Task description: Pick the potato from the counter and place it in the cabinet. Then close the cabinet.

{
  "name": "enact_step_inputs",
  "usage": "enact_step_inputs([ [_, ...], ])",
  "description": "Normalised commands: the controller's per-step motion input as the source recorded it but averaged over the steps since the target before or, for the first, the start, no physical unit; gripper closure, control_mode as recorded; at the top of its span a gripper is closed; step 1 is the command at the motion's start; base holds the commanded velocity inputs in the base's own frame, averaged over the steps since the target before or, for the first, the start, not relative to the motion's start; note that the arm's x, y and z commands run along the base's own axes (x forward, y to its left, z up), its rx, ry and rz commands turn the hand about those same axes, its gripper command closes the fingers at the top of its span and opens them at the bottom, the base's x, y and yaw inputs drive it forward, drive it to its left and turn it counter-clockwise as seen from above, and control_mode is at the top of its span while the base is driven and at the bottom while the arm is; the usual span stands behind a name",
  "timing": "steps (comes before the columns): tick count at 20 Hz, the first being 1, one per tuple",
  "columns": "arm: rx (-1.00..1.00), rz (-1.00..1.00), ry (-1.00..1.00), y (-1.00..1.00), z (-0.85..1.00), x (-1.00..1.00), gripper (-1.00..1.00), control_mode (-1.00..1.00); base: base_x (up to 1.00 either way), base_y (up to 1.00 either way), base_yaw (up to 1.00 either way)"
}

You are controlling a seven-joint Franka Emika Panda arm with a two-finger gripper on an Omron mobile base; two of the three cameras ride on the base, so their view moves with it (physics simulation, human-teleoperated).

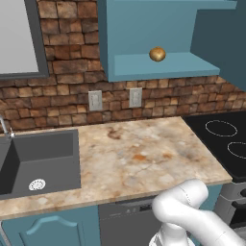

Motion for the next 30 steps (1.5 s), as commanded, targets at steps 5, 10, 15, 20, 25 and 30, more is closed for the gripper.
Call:
enact_step_inputs([
  [5,0.12,0.07,-0.25,-0.05,0.08,0.54,-1.0,-1.0,0.0,0.0,0.0],
  [10,0.08,0.09,-0.16,0.0,0.01,0.76,-1.0,-1.0,0.0,0.0,0.0],
  [15,0.05,0.18,-0.16,0.07,-0.03,0.81,-1.0,-1.0,0.0,0.0,0.0],
  [20,0.01,0.22,-0.17,0.35,-0.09,0.85,-1.0,-1.0,0.0,0.0,0.0],
  [25,0.01,0.24,-0.21,0.32,-0.05,0.83,-1.0,-1.0,0.0,0.0,0.0],
  [30,0.0,0.22,-0.3,0.68,0.15,0.1,-1.0,-1.0,0.0,0.0,0.0],
])
